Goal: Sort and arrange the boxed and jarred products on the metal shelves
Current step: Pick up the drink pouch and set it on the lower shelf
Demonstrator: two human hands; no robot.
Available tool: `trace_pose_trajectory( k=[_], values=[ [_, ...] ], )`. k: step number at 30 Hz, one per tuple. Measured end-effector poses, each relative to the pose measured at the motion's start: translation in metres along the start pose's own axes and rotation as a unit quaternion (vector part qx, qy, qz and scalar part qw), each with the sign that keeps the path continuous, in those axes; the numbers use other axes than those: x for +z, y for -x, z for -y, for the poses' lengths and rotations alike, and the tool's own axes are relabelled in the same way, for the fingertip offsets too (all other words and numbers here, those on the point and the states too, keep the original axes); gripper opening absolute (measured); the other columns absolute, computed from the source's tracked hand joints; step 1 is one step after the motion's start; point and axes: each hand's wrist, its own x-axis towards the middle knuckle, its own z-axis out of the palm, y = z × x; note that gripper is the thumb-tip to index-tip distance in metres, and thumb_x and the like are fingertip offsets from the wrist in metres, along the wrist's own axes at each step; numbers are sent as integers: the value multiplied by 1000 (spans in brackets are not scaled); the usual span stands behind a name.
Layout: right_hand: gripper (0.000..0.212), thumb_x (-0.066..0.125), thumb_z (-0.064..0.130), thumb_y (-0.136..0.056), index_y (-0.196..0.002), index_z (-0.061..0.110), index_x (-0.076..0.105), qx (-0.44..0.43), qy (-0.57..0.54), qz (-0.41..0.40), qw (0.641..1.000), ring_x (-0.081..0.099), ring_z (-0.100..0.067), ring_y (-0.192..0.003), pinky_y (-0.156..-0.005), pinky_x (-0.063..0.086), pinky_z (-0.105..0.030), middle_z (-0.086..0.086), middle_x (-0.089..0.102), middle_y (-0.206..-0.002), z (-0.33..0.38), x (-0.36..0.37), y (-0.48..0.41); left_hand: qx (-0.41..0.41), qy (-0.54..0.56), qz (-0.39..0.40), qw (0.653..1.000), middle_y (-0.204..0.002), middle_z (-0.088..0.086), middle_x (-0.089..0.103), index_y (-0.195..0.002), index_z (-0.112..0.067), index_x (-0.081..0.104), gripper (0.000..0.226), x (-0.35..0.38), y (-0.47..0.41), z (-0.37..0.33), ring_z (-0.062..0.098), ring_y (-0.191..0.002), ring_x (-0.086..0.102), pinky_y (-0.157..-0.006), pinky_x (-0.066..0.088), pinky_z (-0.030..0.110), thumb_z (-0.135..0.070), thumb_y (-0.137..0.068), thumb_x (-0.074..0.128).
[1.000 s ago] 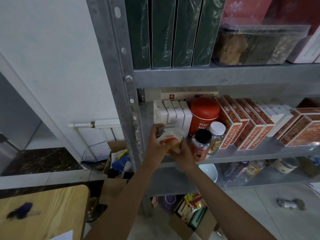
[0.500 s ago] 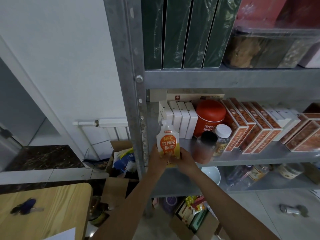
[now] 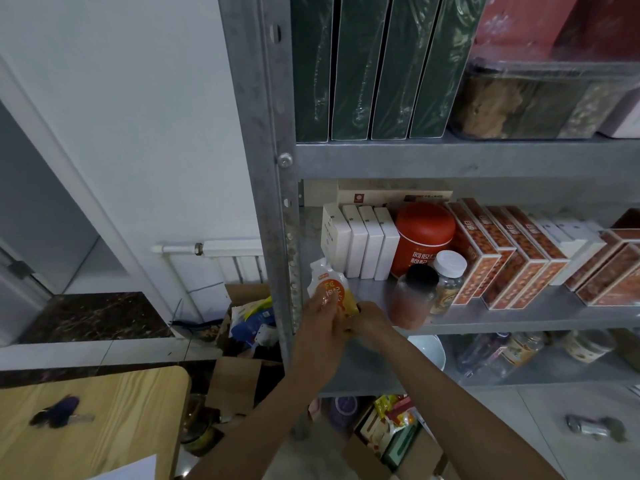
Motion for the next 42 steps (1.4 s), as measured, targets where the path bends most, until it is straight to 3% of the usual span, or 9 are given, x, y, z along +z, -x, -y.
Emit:
trace_pose_trajectory(
  k=[2,4,7,15,26,32,35,39,42],
  values=[
    [49,74,28,-84,-124,10,53,-10,1,-4,1000,61,-21,-107,-96,50,-33,-8,63,-123,-2,3,-1,158,-5,-173,972,-151,16,37,-141,-5,46,41,-20,9,9,32,-139,39,-113,33,35,-22,-104,38],
    [69,76,40,-80,-133,11,42,-16,65,-48,997,53,-24,-119,-96,46,-33,-8,51,-130,-4,7,1,256,-114,-318,906,-157,16,23,-148,-7,32,45,-35,0,25,32,-145,26,-118,26,43,-23,-106,31],
    [79,71,51,-82,-138,11,32,-28,141,-98,985,44,-27,-126,-99,41,-36,-11,39,-135,-3,15,3,246,-229,-400,853,-164,9,-5,-155,-7,5,59,-48,-24,34,25,-151,1,-122,10,40,-29,-106,30],
    [73,60,56,-87,-138,12,33,-29,186,-125,974,37,-28,-129,-106,32,-39,-11,38,-138,12,30,3,246,-267,-462,809,-164,10,-2,-154,-3,9,59,-32,-74,41,27,-151,-1,-120,14,43,-32,-106,25],
    [65,56,52,-92,-138,10,38,-38,166,-103,980,40,-28,-126,-104,36,-38,-13,38,-136,19,31,1,254,-264,-469,804,-164,11,-2,-154,-2,8,62,-32,-74,41,27,-151,0,-119,17,43,-30,-104,30],
    [69,52,44,-96,-153,30,16,-126,233,-157,952,26,-28,-139,-112,28,-41,-8,21,-153,9,41,8,255,-266,-473,800,-164,10,-2,-155,-3,9,75,-32,-73,41,27,-151,0,-120,15,43,-28,-95,48],
    [58,37,35,-104,-156,28,12,-201,294,-134,925,10,-24,-149,-121,12,-40,-5,7,-163,-1,47,7,251,-274,-475,798,-164,11,-2,-154,-3,10,83,-33,-74,40,27,-151,0,-121,14,43,-28,-89,56],
    [56,14,41,-105,-155,23,-5,-176,258,-108,944,1,-20,-151,-123,3,-33,-7,-4,-164,-8,54,8,253,-278,-467,800,-164,11,-4,-155,-3,8,81,-32,-74,42,27,-151,-2,-121,13,44,-27,-91,52],
    [118,-43,69,-55,-154,14,-8,-168,263,-124,942,-1,-26,-151,-122,0,-35,-15,-6,-163,-4,61,15,247,-286,-465,801,-163,11,-6,-155,-3,5,82,-32,-74,40,27,-150,-4,-121,11,43,-27,-91,50]
  ],
)
